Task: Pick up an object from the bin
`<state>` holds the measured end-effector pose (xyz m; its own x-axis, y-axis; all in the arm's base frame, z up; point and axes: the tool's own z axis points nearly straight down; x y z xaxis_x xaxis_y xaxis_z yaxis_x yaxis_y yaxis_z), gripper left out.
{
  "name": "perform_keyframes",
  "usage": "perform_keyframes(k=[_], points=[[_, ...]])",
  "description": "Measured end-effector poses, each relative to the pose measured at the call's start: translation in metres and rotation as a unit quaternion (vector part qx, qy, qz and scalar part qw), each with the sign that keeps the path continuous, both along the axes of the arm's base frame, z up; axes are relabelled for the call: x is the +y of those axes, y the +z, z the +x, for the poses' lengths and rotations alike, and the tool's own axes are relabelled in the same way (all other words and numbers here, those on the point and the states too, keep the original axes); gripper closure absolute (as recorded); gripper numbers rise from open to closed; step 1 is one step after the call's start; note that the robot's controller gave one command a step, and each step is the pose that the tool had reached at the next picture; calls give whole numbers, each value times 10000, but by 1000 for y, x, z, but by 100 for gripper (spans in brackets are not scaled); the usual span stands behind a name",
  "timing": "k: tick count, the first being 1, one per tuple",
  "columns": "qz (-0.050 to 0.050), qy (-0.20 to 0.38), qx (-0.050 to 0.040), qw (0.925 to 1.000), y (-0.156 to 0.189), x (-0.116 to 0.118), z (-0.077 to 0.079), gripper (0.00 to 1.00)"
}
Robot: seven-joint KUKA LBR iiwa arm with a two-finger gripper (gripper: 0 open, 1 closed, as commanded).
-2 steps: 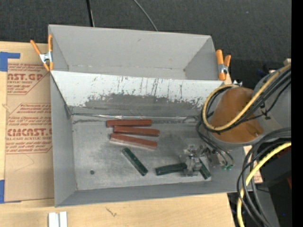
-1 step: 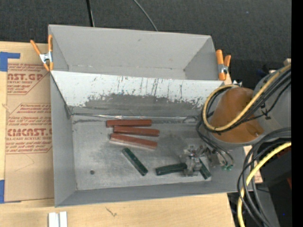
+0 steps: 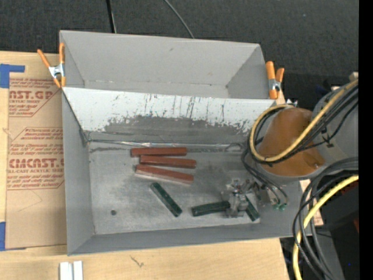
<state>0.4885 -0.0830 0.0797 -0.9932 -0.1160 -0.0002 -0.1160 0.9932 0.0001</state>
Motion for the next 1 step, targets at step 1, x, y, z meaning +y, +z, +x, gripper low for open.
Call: perform_keyframes(k=[1], points=[[0, 1, 0, 10000, 0, 0, 0, 100]])
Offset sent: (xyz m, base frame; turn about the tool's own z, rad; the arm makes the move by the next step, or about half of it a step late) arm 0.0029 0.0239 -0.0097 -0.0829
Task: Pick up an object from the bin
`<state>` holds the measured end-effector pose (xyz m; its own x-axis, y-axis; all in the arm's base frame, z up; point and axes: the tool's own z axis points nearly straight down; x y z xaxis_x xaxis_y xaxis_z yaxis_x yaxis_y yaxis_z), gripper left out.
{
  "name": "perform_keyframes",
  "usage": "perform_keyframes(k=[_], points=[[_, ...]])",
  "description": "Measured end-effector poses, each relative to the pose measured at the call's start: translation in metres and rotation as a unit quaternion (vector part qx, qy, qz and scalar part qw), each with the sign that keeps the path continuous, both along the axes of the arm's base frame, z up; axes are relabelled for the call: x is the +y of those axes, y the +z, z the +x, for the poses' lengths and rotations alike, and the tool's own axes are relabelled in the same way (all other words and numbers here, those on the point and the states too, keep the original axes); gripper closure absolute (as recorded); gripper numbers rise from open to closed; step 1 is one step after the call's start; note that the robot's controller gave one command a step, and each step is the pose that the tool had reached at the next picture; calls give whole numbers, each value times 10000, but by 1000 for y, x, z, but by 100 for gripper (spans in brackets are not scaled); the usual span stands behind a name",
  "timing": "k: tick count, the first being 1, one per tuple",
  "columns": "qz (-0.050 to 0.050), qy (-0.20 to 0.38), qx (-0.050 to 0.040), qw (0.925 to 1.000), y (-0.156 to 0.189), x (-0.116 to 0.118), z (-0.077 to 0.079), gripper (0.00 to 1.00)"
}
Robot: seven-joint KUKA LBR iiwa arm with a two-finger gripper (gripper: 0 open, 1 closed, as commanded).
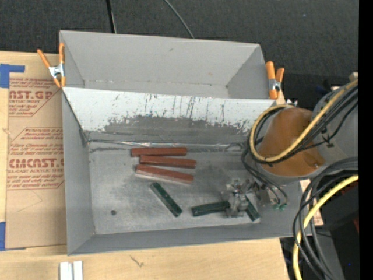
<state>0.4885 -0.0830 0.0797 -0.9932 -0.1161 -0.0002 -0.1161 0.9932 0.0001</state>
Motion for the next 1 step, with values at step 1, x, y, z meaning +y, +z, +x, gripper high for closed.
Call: perform_keyframes(k=[1], points=[[-11, 194, -6, 9998, -4, 10, 2, 100]])
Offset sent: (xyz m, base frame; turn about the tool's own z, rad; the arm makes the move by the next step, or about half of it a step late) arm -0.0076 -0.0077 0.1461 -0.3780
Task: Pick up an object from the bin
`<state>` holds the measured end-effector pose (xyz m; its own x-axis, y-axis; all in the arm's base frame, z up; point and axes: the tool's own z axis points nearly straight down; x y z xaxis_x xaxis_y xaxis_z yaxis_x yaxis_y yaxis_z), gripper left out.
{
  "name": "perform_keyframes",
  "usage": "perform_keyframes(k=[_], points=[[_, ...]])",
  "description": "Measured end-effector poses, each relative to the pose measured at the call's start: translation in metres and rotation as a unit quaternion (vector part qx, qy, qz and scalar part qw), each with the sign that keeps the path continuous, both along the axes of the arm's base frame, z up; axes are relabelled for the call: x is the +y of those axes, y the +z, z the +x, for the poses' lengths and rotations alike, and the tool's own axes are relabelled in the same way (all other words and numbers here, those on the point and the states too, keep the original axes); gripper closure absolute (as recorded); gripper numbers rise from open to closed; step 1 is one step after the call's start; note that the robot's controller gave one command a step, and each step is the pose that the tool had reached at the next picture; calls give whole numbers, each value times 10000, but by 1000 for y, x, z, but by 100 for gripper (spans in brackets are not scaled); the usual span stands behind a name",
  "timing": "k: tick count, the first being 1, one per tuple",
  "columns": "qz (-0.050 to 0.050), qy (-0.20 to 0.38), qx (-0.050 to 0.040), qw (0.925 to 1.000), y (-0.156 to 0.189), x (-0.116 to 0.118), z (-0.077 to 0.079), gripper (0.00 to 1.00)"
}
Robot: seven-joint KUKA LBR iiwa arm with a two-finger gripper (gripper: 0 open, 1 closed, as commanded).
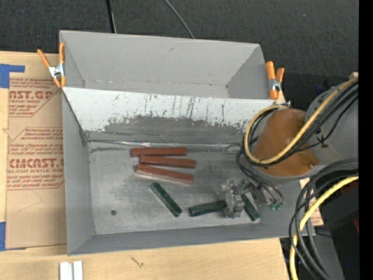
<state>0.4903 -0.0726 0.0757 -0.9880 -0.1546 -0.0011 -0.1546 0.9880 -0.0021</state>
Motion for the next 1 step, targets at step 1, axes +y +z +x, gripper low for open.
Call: perform_keyframes(k=[1], points=[[8, 1682, -9, 9857, 150, -18, -8, 100]])
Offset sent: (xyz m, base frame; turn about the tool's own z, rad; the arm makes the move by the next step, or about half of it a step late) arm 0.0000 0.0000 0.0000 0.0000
